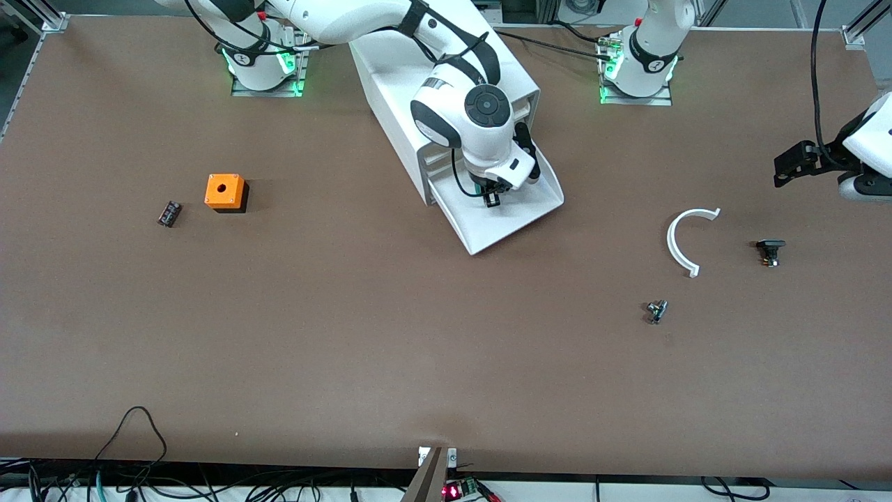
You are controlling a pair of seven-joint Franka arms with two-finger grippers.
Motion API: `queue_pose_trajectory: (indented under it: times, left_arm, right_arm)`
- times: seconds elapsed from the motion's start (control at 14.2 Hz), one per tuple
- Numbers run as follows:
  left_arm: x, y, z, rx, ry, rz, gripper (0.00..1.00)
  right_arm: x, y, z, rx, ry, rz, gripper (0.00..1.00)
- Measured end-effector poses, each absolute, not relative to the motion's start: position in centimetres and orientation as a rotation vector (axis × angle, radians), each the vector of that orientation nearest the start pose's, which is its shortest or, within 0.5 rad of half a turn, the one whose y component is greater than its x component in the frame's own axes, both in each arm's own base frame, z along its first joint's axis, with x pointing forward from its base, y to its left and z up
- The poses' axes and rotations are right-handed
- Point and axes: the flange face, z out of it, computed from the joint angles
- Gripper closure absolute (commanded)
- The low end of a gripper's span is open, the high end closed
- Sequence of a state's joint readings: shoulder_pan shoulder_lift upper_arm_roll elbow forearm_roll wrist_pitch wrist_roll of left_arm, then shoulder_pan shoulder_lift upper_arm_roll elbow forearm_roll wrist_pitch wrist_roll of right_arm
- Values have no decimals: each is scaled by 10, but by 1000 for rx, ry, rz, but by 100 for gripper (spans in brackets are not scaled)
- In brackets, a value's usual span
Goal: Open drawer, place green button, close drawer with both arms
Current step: 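Open the right gripper to release the button and lift away, then withdraw the right gripper while the left gripper reaches the drawer front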
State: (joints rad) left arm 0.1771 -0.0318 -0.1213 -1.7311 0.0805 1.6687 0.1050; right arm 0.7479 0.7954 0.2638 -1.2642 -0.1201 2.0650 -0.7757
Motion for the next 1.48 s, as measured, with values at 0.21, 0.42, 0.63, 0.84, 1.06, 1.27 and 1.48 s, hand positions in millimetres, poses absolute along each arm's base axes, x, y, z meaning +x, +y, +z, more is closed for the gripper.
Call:
queue_pose_trajectory:
  times: [0.21,0.42,0.63,0.84,1.06,1.27,1.48]
  left_arm:
    - [549,38,569,-3060,72,70,0]
    - [553,27,538,-3078,-83,105,0]
    - [567,-5,481,-3138,-221,128,0]
    - [577,-55,404,-3164,-375,73,0]
    - [575,-119,345,-3187,-535,6,0]
    - [569,-158,301,-3193,-665,-4,0]
    - [559,-198,265,-3192,-739,33,0]
  right_arm:
    - [457,602,347,2106,2420,143,0]
    - [480,577,424,2195,2311,273,0]
    - [523,520,481,2451,2062,347,0]
    - [573,452,500,2760,1636,355,0]
    - [610,377,496,2998,1122,270,0]
    - [630,294,497,3109,622,95,0]
    - [642,235,502,3148,159,31,0]
